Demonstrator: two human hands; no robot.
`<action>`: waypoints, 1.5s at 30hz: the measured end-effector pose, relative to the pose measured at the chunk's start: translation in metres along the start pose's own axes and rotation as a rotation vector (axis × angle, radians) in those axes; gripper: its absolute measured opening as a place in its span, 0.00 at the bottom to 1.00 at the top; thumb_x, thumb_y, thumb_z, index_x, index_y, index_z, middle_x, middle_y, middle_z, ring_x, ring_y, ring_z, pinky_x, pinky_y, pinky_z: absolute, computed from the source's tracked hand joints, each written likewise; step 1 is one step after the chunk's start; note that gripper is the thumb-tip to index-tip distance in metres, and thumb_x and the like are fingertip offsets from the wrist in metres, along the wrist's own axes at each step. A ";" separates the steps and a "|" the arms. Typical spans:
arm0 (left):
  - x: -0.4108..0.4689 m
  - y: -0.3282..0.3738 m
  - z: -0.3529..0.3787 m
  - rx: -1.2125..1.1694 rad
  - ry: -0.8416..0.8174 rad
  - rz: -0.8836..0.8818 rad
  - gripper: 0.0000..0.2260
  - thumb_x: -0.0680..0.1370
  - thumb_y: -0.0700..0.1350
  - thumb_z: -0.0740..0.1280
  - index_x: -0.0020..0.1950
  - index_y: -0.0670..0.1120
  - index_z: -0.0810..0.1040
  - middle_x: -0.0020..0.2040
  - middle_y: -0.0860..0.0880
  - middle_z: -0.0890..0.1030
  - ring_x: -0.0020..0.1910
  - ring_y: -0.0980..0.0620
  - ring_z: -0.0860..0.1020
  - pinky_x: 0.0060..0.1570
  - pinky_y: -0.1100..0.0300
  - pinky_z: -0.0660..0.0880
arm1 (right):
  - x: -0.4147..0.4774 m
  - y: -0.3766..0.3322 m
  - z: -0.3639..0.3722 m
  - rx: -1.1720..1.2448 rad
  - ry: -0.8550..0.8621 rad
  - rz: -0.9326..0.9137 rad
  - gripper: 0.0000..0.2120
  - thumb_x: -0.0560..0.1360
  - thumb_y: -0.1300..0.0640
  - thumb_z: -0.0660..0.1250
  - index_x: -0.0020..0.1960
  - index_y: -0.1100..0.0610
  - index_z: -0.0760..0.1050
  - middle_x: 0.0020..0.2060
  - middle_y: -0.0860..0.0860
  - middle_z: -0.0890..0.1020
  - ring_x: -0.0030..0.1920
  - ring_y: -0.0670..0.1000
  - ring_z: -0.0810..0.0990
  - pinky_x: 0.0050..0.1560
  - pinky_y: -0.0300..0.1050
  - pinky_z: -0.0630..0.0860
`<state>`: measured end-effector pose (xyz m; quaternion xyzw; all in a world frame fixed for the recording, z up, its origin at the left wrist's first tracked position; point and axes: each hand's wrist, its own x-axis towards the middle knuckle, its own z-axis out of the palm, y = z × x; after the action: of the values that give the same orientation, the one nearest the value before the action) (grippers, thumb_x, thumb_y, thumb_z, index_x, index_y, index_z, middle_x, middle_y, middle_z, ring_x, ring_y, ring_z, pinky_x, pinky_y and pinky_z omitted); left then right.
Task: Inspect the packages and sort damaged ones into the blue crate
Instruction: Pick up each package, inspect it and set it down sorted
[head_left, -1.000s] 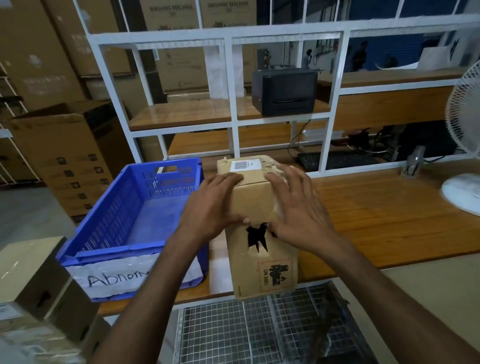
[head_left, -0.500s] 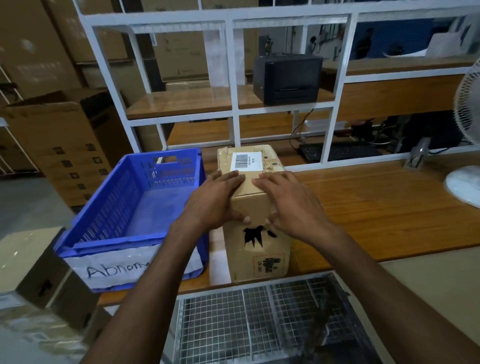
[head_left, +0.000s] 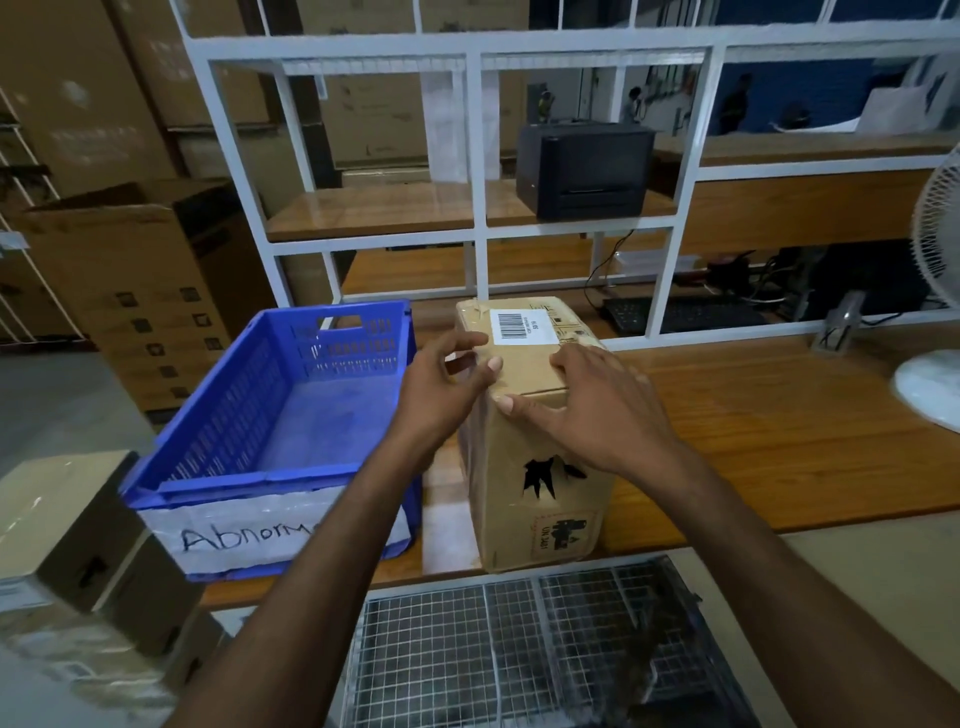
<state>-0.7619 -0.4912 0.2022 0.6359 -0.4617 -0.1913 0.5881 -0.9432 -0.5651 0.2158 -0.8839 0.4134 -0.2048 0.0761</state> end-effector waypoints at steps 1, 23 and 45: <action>0.000 -0.001 0.002 -0.028 0.029 -0.016 0.13 0.80 0.47 0.73 0.64 0.51 0.80 0.65 0.52 0.80 0.63 0.56 0.79 0.60 0.53 0.81 | -0.001 0.003 -0.002 0.006 -0.013 -0.004 0.41 0.74 0.21 0.55 0.73 0.50 0.68 0.75 0.49 0.71 0.75 0.52 0.67 0.73 0.62 0.65; 0.007 -0.027 0.011 -0.073 -0.116 -0.005 0.41 0.76 0.45 0.77 0.81 0.60 0.56 0.75 0.55 0.70 0.73 0.52 0.71 0.63 0.46 0.79 | 0.011 0.031 0.045 0.598 0.187 0.039 0.39 0.71 0.54 0.80 0.76 0.44 0.65 0.79 0.41 0.52 0.78 0.48 0.58 0.71 0.48 0.71; -0.032 -0.063 0.020 0.736 -0.166 0.047 0.46 0.71 0.81 0.50 0.83 0.55 0.60 0.84 0.54 0.55 0.82 0.48 0.56 0.72 0.39 0.69 | -0.015 0.031 0.075 -0.096 -0.054 -0.183 0.48 0.73 0.36 0.73 0.83 0.43 0.49 0.83 0.47 0.50 0.81 0.56 0.47 0.79 0.62 0.57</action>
<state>-0.7712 -0.4839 0.1293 0.7762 -0.5602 -0.0499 0.2849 -0.9417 -0.5763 0.1340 -0.9259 0.3379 -0.1672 0.0259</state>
